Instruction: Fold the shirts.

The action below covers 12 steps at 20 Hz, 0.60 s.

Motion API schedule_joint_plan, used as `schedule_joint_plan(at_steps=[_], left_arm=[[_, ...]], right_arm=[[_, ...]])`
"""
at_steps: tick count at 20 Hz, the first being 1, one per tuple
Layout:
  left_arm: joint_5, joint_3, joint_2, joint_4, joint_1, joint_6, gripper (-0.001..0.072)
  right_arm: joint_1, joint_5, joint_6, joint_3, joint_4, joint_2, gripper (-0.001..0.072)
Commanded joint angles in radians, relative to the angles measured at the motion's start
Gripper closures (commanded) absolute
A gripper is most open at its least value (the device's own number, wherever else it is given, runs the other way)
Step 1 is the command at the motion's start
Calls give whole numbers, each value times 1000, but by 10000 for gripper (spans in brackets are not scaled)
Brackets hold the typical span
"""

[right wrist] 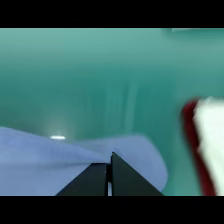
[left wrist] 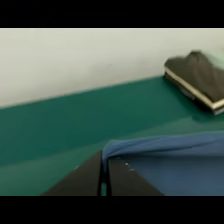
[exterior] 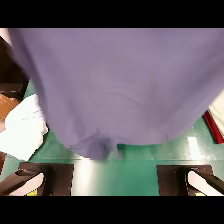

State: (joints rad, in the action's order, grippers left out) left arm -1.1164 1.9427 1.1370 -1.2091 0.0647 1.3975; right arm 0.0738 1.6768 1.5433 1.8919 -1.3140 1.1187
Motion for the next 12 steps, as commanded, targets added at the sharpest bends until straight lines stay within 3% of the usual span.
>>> schedule_joint_plan(at_steps=[1,5,8,9,10,11,12], left_arm=[[-96,-28,254,-9,-1,17,681],[-97,-30,523,-7,-1,17,681],[-97,-30,595,-20,-1,21,678],[-96,-30,597,-34,-1,32,621],[-99,-25,595,-48,-1,45,312],[-119,-21,588,-55,-7,58,137],[-159,-8,584,-55,-22,74,210]], right_arm=[[-135,6,63,-147,-135,167,700],[-204,-154,61,-243,-119,367,699],[-202,-200,60,-168,-49,490,697],[-194,-200,57,-127,-29,521,695],[-185,-199,42,-87,4,545,570],[-169,-196,41,-47,46,564,335],[-153,-182,29,-13,97,574,302]])
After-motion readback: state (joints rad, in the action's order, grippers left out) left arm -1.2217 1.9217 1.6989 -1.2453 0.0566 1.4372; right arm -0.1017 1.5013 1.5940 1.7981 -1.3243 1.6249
